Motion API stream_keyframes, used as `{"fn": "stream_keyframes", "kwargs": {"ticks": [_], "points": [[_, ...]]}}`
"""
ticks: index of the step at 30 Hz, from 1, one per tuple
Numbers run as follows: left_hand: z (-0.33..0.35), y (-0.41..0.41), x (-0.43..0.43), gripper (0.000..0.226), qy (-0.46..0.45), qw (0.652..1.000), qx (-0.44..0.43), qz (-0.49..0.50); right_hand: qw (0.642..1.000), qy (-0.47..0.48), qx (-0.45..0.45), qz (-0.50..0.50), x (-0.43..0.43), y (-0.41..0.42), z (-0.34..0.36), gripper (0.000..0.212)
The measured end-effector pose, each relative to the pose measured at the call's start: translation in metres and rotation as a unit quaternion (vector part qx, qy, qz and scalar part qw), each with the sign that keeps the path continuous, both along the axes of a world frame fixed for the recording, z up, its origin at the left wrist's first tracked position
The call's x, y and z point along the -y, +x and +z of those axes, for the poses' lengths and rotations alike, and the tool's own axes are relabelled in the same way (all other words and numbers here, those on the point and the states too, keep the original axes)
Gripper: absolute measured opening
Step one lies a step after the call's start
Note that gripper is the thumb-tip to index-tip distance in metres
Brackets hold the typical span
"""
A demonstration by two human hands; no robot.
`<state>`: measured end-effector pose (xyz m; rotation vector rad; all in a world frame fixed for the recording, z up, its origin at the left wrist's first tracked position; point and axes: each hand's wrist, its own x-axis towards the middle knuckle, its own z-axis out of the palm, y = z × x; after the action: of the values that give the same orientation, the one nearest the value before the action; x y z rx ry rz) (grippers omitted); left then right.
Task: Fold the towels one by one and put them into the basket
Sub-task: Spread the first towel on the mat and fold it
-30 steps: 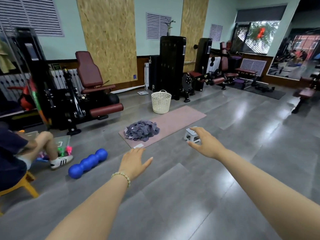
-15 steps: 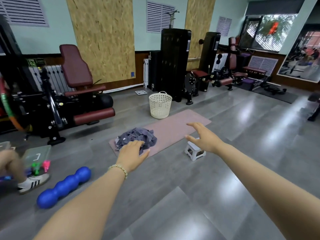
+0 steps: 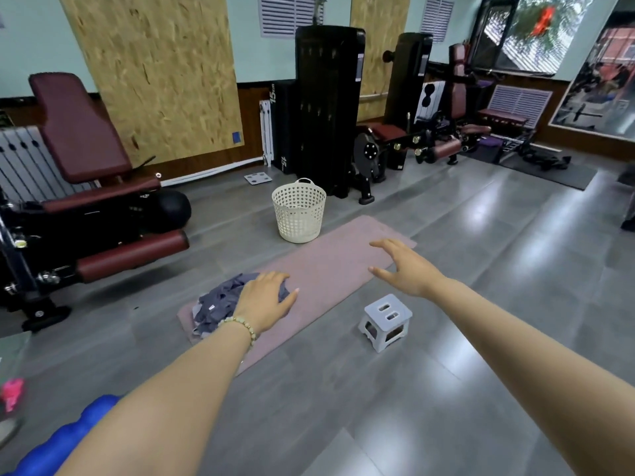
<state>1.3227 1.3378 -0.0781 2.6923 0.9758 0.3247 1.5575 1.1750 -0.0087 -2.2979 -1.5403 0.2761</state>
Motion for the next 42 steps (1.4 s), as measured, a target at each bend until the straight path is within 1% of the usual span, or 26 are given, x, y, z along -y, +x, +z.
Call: {"fn": "stream_keyframes", "kwargs": {"ticks": [6,8,14,17,22,26,30,34,36,39,42], "points": [[-0.008,0.115,-0.077,0.043,-0.015,0.999,0.006,0.046,0.999,-0.029,-0.013,0.034,-0.099,0.125,-0.006,0.057],[-0.005,0.14,-0.101,0.043,-0.018,0.998,0.023,0.064,0.998,-0.037,-0.018,0.047,-0.13,0.153,-0.007,0.056],[-0.021,0.221,-0.203,0.045,-0.039,0.992,0.01,0.117,0.995,-0.048,-0.028,0.081,-0.241,0.242,-0.024,0.056],[-0.033,0.266,-0.265,0.047,-0.035,0.992,-0.004,0.121,0.994,-0.05,-0.026,0.091,-0.298,0.287,-0.037,0.056],[-0.034,0.35,-0.366,0.047,-0.038,0.994,0.012,0.105,0.997,-0.047,-0.026,0.061,-0.391,0.363,-0.044,0.054],[-0.026,0.406,-0.429,0.046,-0.047,0.994,0.014,0.097,0.996,-0.061,-0.026,0.067,-0.455,0.414,-0.041,0.055],[-0.029,0.453,-0.488,0.051,-0.056,0.993,0.004,0.103,0.995,-0.065,-0.006,0.079,-0.524,0.467,-0.044,0.054],[-0.05,0.494,-0.542,0.046,-0.066,0.988,-0.004,0.142,0.989,-0.083,0.007,0.119,-0.607,0.515,-0.059,0.054],[-0.062,0.513,-0.569,0.046,-0.079,0.982,-0.003,0.169,0.984,-0.092,-0.005,0.152,-0.655,0.537,-0.071,0.055],[-0.076,0.544,-0.608,0.046,-0.094,0.972,-0.003,0.216,0.973,-0.103,-0.022,0.204,-0.722,0.566,-0.085,0.055],[-0.085,0.575,-0.634,0.048,-0.111,0.958,0.006,0.265,0.961,-0.114,-0.021,0.251,-0.769,0.592,-0.095,0.054]]}}
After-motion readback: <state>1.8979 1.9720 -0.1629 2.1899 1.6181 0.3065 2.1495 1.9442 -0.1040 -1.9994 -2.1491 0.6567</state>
